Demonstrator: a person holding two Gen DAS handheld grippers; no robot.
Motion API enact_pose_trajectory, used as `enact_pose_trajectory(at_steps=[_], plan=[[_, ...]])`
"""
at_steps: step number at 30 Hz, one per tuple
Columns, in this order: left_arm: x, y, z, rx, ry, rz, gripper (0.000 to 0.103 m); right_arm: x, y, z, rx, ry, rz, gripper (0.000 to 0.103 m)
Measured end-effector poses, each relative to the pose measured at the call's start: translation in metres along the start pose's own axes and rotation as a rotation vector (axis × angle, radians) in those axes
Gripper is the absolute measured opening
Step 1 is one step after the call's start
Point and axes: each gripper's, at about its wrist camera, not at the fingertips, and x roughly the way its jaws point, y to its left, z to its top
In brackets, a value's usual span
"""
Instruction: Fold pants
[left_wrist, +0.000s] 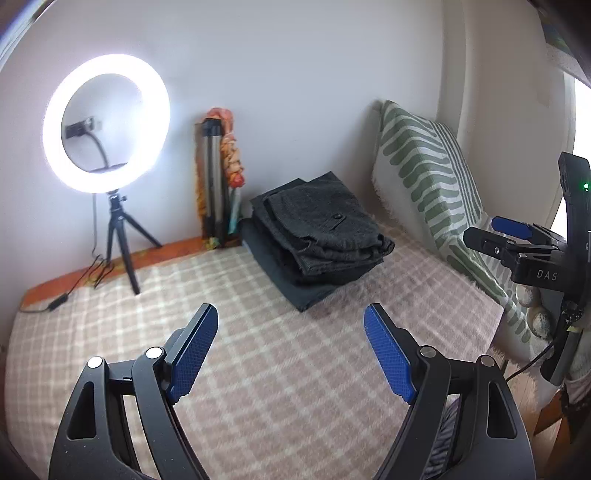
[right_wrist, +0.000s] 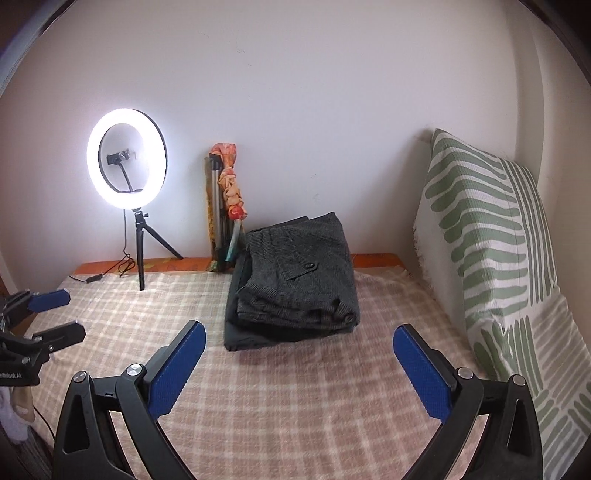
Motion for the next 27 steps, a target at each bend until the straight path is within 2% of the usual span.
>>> enact_pose_trajectory(at_steps=[6,12,27], plan=[[-0.021,0.004,-0.018,-0.009,-0.021,0.078,0.085,-0.014,0.016,-0.014,0.007,-0.02,-0.029,0.103],[-0.031,0.006,-0.03,-0.015,-0.026,0.1,0.095,-0.02,0.023,-0.028,0.041,-0.014,-0.03,0.103],[-0.035,0.01,-0.037,-0.029,-0.012,0.148,0.095,-0.031,0.028,-0.037,0.054,-0.022,-0.05,0.103]])
